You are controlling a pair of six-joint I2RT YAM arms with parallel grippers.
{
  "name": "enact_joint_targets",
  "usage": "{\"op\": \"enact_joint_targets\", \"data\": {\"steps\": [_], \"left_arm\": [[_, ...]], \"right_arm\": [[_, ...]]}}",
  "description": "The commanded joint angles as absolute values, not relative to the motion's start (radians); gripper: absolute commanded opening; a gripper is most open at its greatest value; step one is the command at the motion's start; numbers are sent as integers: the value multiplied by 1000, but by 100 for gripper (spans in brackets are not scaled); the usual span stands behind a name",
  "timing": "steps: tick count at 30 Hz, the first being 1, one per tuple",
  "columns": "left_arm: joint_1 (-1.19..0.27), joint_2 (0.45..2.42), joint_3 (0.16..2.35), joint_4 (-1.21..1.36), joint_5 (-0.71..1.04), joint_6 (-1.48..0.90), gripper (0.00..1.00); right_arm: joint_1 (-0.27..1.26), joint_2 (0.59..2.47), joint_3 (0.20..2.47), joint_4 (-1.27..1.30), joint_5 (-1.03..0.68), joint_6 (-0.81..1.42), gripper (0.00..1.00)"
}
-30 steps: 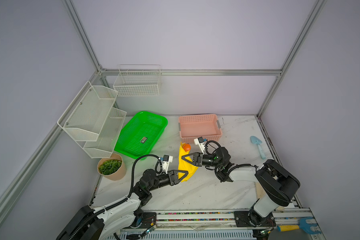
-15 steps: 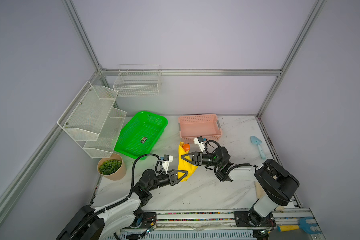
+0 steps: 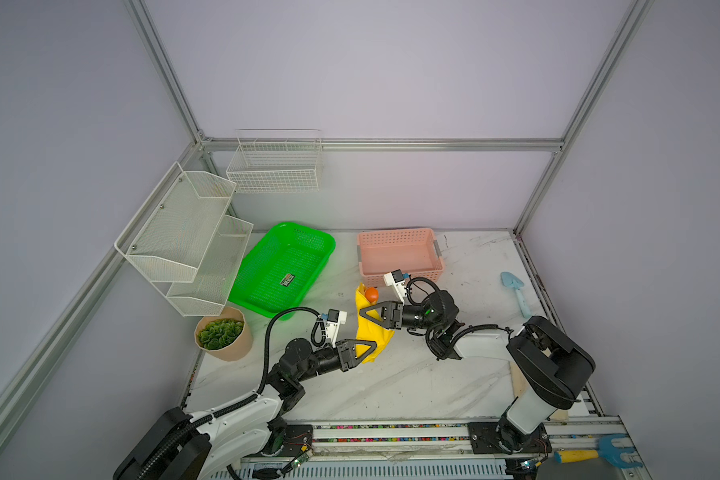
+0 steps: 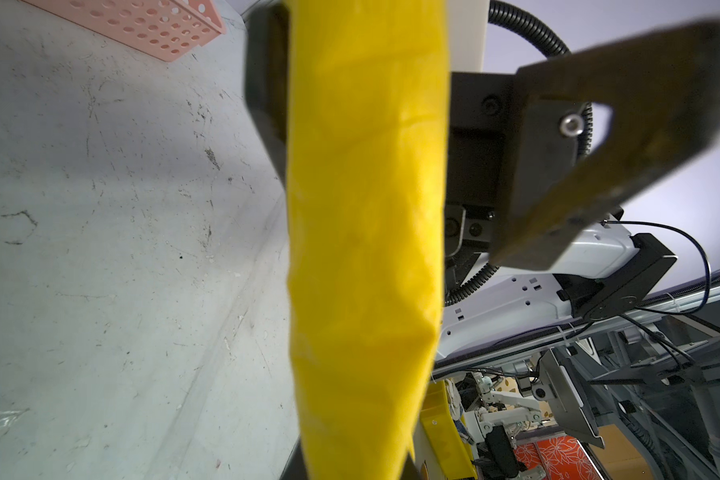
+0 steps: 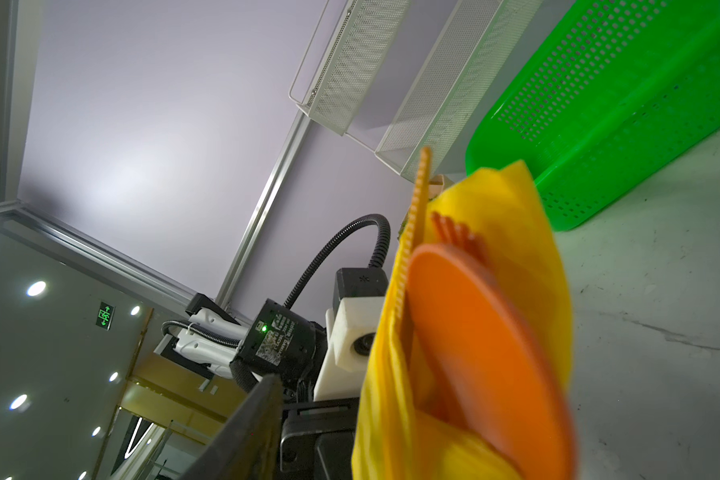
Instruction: Place the utensils on the paper napkin and roll it up
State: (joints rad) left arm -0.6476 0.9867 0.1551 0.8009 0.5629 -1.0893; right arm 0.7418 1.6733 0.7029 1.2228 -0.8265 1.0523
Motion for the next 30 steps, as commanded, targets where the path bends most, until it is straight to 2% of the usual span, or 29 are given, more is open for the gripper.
{"op": "enact_joint_targets", "data": {"steps": [1, 4, 10, 14, 20, 22, 26, 30], "left_arm": [[-671, 1008, 233, 852, 578, -1088, 11], [-678, 1027, 233, 878, 582, -1091, 11], [-678, 1022, 220, 885, 581, -1094, 12], [-679, 992, 206, 853, 567, -1091, 15], [-678, 905, 194, 760, 531, -1076, 43], [-677, 854, 199, 702, 509, -1056, 47], [-676, 743, 218, 570, 415, -1006, 52], [-666, 732, 269, 506, 392, -956, 53]], "right_arm": [[747, 1704, 735, 1335, -809, 1091, 39], [749, 1736, 736, 1405, -806, 1136, 20], [748, 1742, 721, 1448, -798, 1158, 0], [749, 1721, 717, 1419, -789, 1140, 0], [748, 1718, 723, 1407, -787, 1137, 0], [749, 1717, 724, 1399, -784, 1136, 0], [750, 1697, 734, 1335, -782, 1103, 0], [759, 1663, 745, 1257, -784, 1055, 0]]}}
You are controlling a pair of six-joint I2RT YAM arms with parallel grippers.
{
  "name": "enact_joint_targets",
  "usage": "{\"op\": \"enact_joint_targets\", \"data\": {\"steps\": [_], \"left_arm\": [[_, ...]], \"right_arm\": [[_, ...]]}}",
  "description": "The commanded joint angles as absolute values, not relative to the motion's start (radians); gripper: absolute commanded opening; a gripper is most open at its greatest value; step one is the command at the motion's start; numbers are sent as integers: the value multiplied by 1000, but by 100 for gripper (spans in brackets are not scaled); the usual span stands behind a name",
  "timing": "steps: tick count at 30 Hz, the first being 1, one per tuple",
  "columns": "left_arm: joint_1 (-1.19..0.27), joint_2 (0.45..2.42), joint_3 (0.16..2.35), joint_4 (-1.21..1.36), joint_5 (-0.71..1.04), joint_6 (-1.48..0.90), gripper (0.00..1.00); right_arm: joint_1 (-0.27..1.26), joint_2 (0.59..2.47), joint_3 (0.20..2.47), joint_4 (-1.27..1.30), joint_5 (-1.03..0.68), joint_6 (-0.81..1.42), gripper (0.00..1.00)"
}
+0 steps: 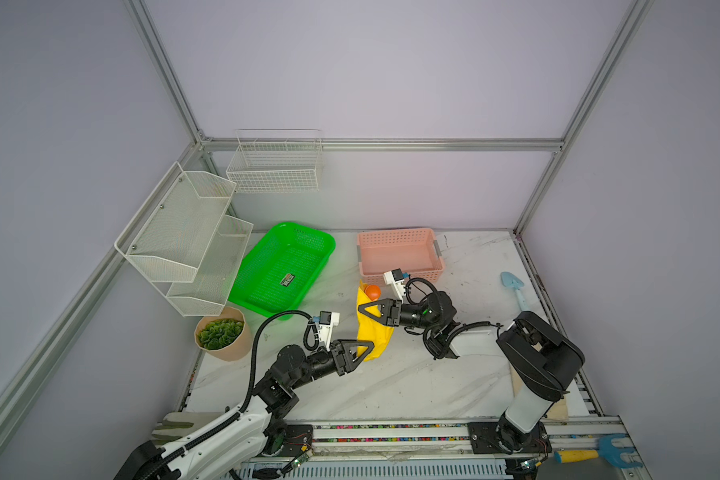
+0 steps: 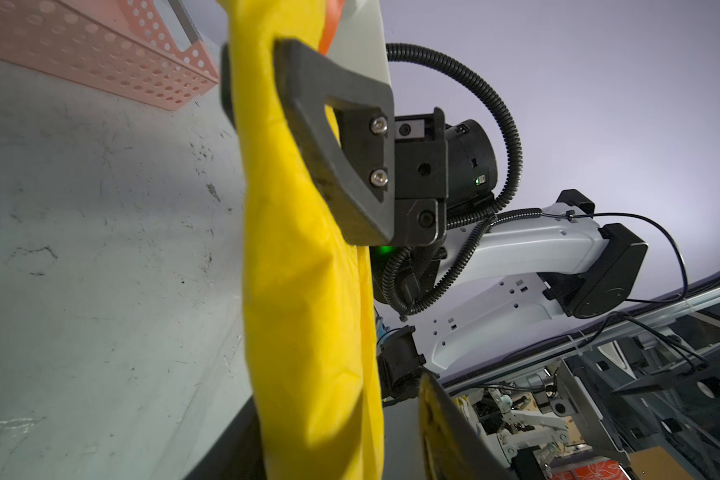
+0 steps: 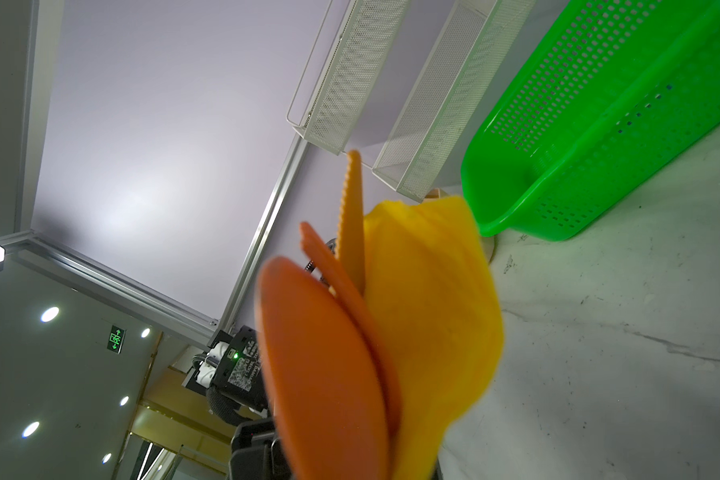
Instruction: Place the utensils on the paper napkin and roll it up
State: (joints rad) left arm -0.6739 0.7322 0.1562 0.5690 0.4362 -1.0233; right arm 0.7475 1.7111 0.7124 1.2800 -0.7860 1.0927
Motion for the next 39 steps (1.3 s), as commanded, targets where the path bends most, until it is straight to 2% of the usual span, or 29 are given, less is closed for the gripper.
{"op": "enact_joint_targets", "data": {"steps": [1, 8, 19, 21, 25, 29, 35, 39], "left_arm": [[-660, 749, 281, 513, 399, -952, 53], [-619, 878, 360, 600, 491, -951, 53], [-585, 910, 450, 548, 540, -919, 52], [-577, 931, 468, 548, 560, -914, 48], [-566, 971, 488, 555, 610, -920, 34], [-562, 983, 485, 570, 643, -933, 26], [-562, 973, 474, 555, 653, -927, 24], [-561, 969, 474, 548, 664, -917, 13]], "right_arm": [[762, 1657, 750, 1238, -783, 1044, 0], [772, 1642, 770, 1193, -788, 1021, 0], [777, 1614, 781, 1147, -795, 993, 0], [779, 1611, 784, 1145, -795, 993, 0], [779, 1596, 787, 1129, -795, 984, 0], [779, 1582, 790, 1098, -791, 966, 0], [779, 1586, 800, 1096, -797, 963, 0], [779, 1583, 803, 1095, -797, 962, 0]]}}
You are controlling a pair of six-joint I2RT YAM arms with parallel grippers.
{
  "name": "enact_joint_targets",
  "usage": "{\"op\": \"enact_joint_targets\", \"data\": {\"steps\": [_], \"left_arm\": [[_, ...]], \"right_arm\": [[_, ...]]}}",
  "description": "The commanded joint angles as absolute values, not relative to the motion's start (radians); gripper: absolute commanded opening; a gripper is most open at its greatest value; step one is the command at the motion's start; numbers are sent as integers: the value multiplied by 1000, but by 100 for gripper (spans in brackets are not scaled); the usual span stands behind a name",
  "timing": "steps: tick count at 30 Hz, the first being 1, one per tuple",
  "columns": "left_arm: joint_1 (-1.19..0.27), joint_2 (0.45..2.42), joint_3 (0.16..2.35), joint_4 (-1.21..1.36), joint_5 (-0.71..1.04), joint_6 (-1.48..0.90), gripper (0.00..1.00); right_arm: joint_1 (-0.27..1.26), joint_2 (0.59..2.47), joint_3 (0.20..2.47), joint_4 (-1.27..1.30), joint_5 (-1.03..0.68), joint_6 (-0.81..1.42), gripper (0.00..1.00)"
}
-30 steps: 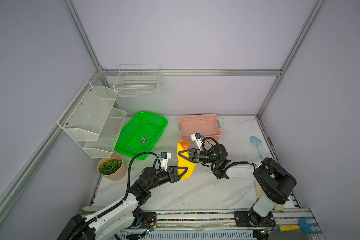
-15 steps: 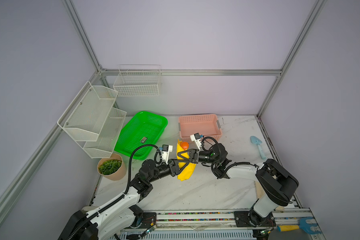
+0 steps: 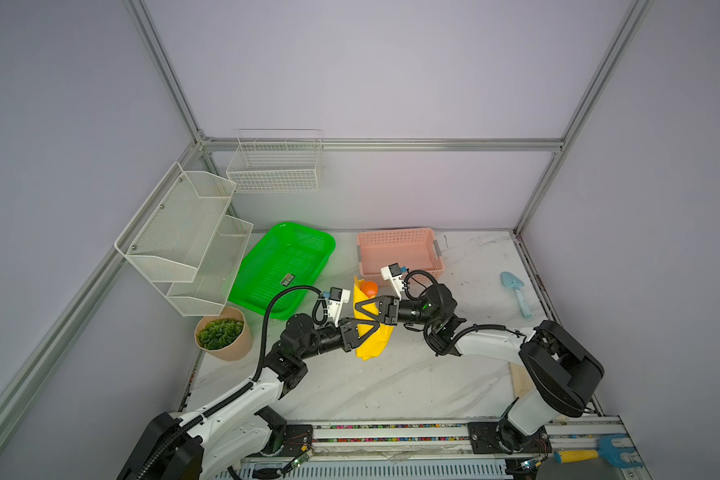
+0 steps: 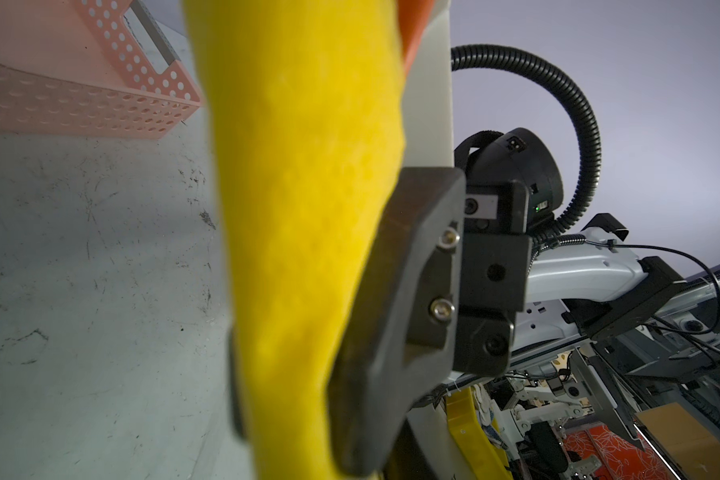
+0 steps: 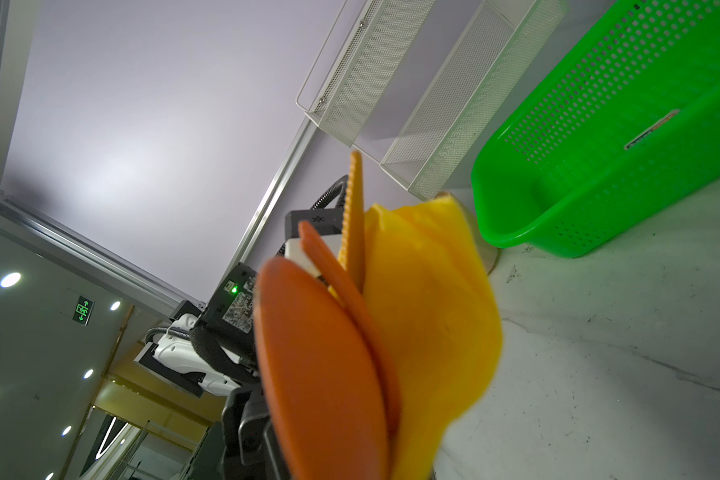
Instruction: Place the utensils on the paper napkin and roll it up
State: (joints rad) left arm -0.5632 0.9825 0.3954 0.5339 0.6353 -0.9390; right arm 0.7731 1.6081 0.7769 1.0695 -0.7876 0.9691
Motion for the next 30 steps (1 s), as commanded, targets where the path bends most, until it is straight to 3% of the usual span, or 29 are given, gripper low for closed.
{"op": "enact_joint_targets", "data": {"steps": [1, 4, 6, 8, 12, 18, 21, 23, 26, 30], "left_arm": [[-560, 972, 475, 549, 672, -917, 12], [-560, 981, 480, 543, 693, -925, 16], [-560, 987, 492, 515, 714, -927, 34], [-560, 984, 506, 473, 728, -920, 40], [-560, 961, 500, 433, 728, -906, 39], [-560, 924, 470, 422, 732, -900, 15], [-560, 918, 461, 422, 740, -904, 10], [-560, 917, 459, 420, 744, -909, 12], [-560, 916, 462, 380, 744, -910, 30], [-560, 914, 461, 366, 772, -907, 31]], "right_arm": [[780, 1581, 803, 1094, -795, 960, 0], [779, 1573, 804, 1085, -795, 954, 0], [779, 1569, 806, 1075, -795, 949, 0], [778, 1567, 807, 1071, -794, 945, 0], [778, 1563, 807, 1068, -792, 944, 0], [775, 1551, 813, 1053, -790, 939, 0], [773, 1548, 820, 1041, -790, 934, 0], [772, 1545, 826, 1035, -793, 931, 0], [770, 1540, 831, 1023, -793, 927, 0], [766, 1529, 832, 1008, -791, 920, 0]]}}
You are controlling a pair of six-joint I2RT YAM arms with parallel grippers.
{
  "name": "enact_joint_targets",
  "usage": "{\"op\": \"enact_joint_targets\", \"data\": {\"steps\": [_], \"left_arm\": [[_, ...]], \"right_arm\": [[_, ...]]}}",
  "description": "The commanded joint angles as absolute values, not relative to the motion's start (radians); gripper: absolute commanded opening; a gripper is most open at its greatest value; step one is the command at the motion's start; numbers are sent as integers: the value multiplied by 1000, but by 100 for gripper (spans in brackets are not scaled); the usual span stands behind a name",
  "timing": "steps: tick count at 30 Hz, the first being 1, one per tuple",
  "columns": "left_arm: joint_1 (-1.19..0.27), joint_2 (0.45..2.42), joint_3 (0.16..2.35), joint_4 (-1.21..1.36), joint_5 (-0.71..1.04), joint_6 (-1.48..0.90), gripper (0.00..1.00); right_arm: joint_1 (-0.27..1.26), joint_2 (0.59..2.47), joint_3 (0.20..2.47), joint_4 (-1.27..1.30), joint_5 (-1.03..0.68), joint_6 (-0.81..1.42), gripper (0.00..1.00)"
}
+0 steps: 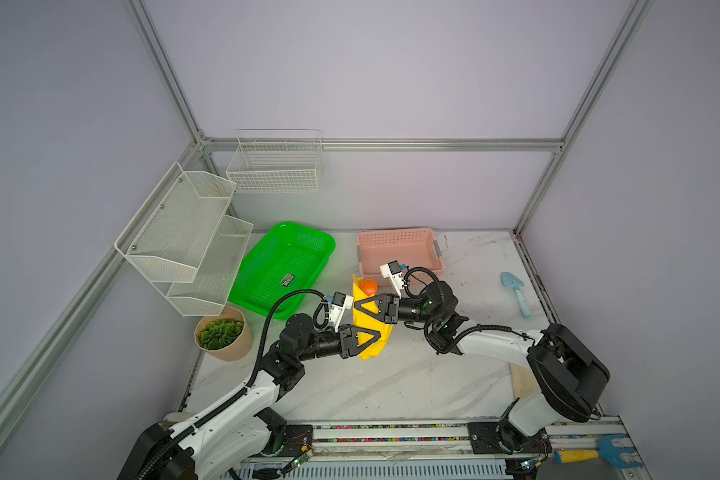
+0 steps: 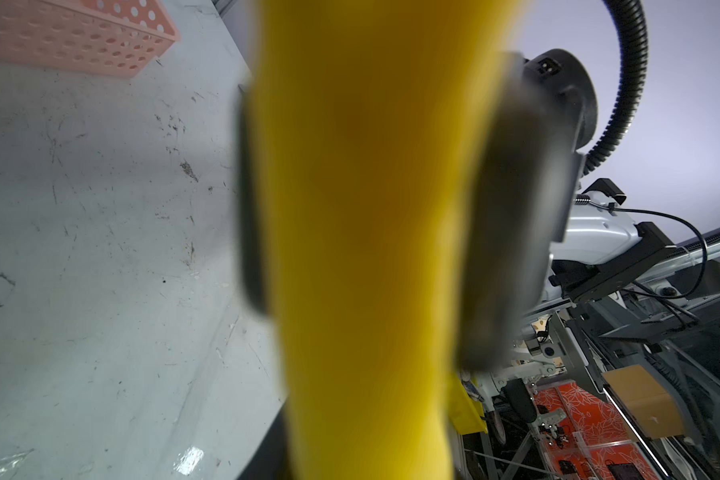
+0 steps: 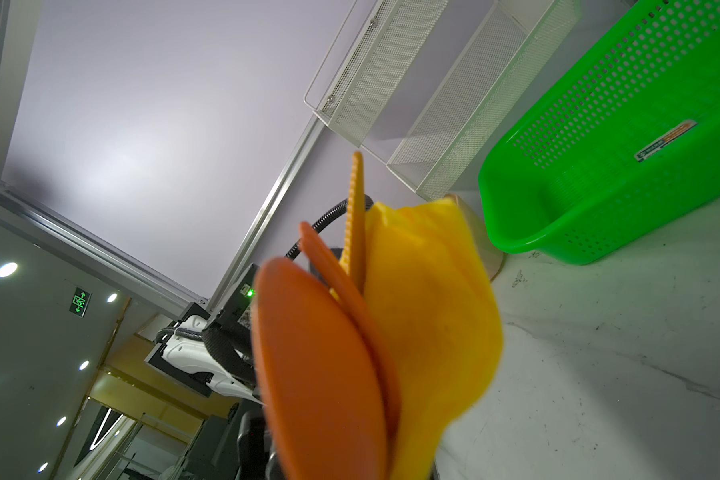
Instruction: Place the utensils on the paper napkin and roll it up
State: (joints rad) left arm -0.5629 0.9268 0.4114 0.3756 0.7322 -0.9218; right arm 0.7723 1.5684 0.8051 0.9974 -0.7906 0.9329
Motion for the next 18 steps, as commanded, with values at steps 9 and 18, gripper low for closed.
{"op": "enact_joint_targets", "data": {"steps": [9, 18], "left_arm": [[-561, 899, 426, 403, 789, -913, 7], [-561, 885, 404, 392, 796, -942, 38]], "right_arm": [[763, 1516, 839, 991, -791, 910, 0], [756, 1497, 848, 959, -789, 895, 0]]}}
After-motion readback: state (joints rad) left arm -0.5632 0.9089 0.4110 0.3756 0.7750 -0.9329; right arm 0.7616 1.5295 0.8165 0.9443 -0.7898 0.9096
